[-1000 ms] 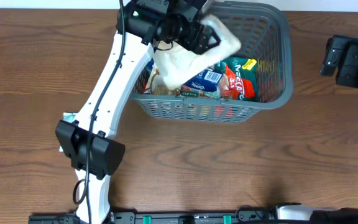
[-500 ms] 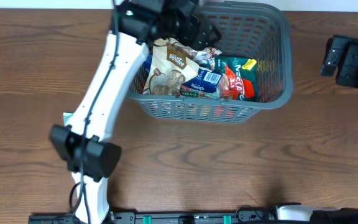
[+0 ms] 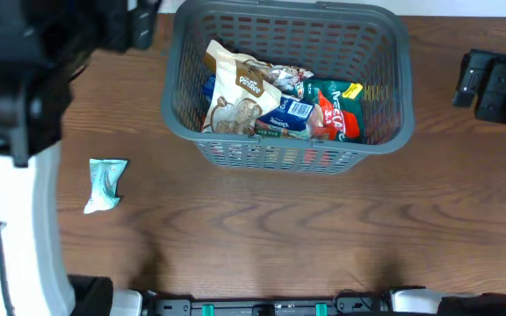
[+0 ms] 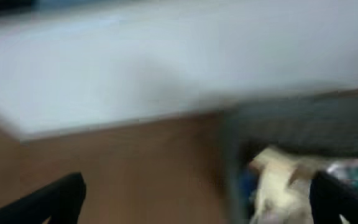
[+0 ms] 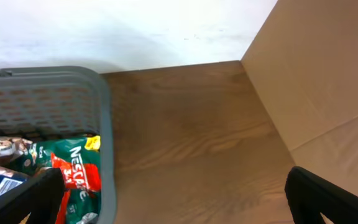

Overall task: Pack container
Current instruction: 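Open the left gripper and withdraw it left toward the green packet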

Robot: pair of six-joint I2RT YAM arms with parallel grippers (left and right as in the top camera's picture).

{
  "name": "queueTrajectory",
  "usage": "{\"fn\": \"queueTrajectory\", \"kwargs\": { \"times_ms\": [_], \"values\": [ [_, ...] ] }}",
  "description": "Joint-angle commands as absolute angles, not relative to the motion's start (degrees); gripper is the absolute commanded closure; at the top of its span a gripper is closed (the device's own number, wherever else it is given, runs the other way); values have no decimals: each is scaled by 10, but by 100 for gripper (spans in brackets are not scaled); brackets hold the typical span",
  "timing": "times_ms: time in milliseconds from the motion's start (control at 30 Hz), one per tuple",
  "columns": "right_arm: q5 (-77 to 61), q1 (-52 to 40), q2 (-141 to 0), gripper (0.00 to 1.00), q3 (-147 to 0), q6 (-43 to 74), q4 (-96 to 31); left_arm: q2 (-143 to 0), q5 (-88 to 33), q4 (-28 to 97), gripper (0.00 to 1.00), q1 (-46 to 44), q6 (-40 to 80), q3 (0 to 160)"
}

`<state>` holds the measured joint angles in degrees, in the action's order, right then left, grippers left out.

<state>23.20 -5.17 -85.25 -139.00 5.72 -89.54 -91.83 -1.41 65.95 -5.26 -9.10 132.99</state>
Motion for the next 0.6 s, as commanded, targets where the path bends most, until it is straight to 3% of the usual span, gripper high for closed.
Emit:
{"fn": "queueTrajectory", "kwargs": {
  "times_ms": [0,333,567],
  "values": [
    [240,-49,-854,1,-1393,66,-897,-936,57,735,1,-26,-49,1327],
    [240,-49,-854,1,-1393,66,-897,-945,114,959,1,-9,-11,1315],
    [240,-49,-854,1,-1393,66,-897,-907,94,968,1,-14,22,1315]
  ]
}}
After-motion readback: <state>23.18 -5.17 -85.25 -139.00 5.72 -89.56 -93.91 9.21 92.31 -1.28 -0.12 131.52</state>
